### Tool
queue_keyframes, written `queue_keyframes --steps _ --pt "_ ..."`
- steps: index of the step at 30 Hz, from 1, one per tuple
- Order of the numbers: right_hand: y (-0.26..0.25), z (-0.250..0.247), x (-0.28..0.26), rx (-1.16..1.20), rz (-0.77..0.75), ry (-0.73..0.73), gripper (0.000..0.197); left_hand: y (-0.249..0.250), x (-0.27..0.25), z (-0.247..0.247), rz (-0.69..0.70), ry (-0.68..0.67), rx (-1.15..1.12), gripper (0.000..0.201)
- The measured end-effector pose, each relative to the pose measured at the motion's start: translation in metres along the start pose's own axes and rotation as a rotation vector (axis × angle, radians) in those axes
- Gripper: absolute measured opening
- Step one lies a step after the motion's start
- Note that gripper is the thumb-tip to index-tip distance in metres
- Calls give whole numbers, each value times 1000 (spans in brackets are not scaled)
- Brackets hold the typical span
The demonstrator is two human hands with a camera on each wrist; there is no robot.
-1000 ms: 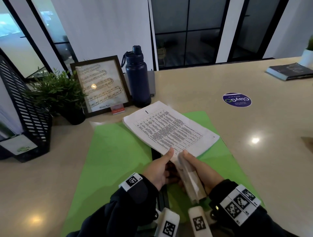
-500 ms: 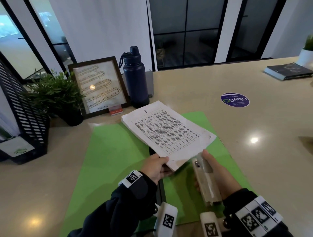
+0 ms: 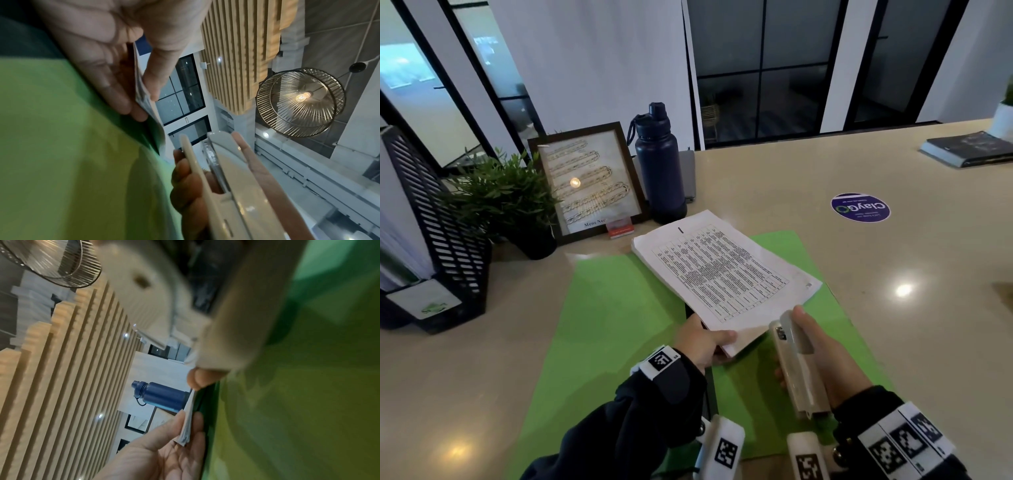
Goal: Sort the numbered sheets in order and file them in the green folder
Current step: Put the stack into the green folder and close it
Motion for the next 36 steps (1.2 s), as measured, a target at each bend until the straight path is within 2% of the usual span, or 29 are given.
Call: queue_keyframes --steps 5,7,9,11,12,14,17,18,19,21,23,26,28,30,33,36 --pt "-13 17 -2 41 -79 -170 61 10 -14 -12 -34 16 51 25" --pt "-21 25 2 21 -136 -221 65 16 -24 -23 -56 40 50 33" --pt "-30 33 14 36 -193 -214 70 22 -34 -38 -29 123 109 48" --pt "-35 40 33 99 -228 -182 66 33 -46 -51 50 220 301 61" --pt "-35 44 43 129 -233 -160 59 39 -52 -54 112 239 379 60" --pt "-36 56 60 163 -227 -147 44 46 -58 -52 178 153 411 53" --pt "-34 81 80 183 -193 -175 24 41 -56 -36 112 -138 406 62" --pt "-33 89 84 190 -175 -196 21 39 -54 -32 135 -195 413 56" --pt "-32 96 87 175 -154 -223 20 37 -52 -31 168 -192 418 46" --pt "-32 106 90 27 -122 -304 18 37 -50 -38 204 -63 434 28" --pt "-33 107 90 -223 -114 -343 28 39 -49 -59 202 102 458 17" --pt "-36 98 86 -546 -141 -277 51 51 -50 -114 150 356 496 24" --pt "-34 93 84 -768 -151 -260 53 64 -53 -157 82 549 572 31" --pt "-29 92 82 -939 -100 -297 52 78 -58 -193 -5 676 682 37" --pt "-22 96 82 -1185 -50 -337 50 86 -59 -225 -129 725 806 39" --pt "-21 103 81 -1383 -63 -330 44 76 -54 -248 -230 677 737 40"
Point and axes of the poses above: each hand's wrist, its own x-axis towards the middle knuckle, its own z-axis out of the palm, y = z × x, the point moved 3 cm from there along x, towards the middle knuckle, and after that the axes turned 14 degrees about -y, right-handed, at the moved point
